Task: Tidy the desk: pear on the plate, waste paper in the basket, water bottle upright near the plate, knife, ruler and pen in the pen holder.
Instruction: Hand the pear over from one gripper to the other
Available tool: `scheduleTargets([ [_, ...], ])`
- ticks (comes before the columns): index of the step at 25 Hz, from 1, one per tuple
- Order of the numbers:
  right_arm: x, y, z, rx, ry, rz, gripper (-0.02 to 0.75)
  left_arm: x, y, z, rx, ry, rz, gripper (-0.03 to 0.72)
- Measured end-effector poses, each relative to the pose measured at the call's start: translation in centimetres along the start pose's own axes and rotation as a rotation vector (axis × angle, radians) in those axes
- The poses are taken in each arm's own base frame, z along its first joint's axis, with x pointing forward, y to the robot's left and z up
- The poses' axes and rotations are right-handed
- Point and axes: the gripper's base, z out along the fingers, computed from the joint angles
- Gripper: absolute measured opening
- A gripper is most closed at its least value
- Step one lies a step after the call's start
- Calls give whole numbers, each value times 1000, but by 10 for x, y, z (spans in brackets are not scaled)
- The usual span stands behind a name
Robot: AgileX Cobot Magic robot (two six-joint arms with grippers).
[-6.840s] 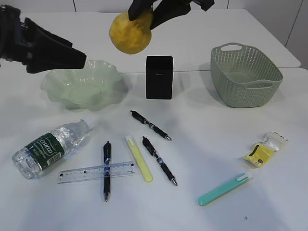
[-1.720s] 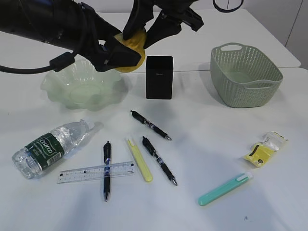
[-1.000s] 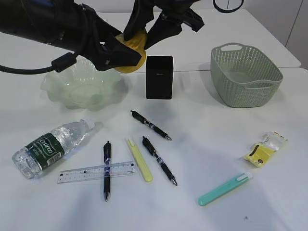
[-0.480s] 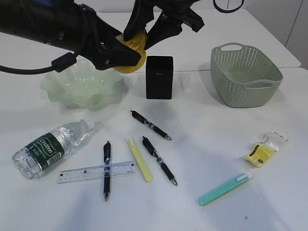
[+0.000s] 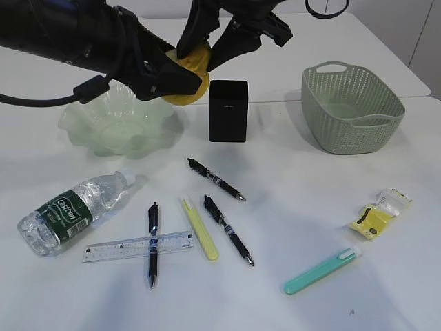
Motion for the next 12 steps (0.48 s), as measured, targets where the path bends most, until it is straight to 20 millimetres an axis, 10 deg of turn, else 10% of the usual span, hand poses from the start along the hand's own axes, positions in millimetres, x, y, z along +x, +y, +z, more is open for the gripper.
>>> scheduleTargets([
  [12, 0, 0, 0, 0, 2, 0, 365, 0, 0, 0, 4, 1, 0, 527],
])
